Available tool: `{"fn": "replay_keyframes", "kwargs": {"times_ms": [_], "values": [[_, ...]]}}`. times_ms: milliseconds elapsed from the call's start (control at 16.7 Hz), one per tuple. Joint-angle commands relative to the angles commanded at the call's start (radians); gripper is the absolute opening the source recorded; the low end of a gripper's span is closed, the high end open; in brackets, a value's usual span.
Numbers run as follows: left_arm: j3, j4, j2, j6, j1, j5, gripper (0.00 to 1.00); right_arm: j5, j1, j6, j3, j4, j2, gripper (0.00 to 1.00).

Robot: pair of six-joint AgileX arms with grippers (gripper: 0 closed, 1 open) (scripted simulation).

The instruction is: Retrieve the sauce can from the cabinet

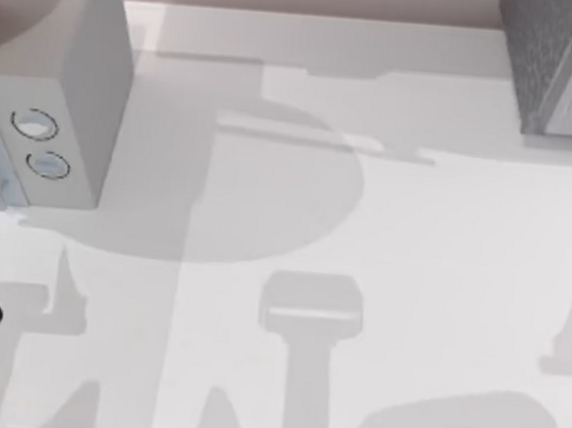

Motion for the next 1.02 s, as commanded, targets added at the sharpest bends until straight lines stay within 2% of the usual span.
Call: {"fn": "replay_keyframes", "kwargs": {"times_ms": [420,1020], "values": [[0.0,0.0,0.0,0.0,0.0,0.0,1.0,0.004,0.025,0.004,0.007,0.026,0.048,0.0],[0.0,0.0,0.0,0.0,0.0,0.0,1.0,0.051,0.232,0.006,0.106,0.348,0.467,0.0]]}}
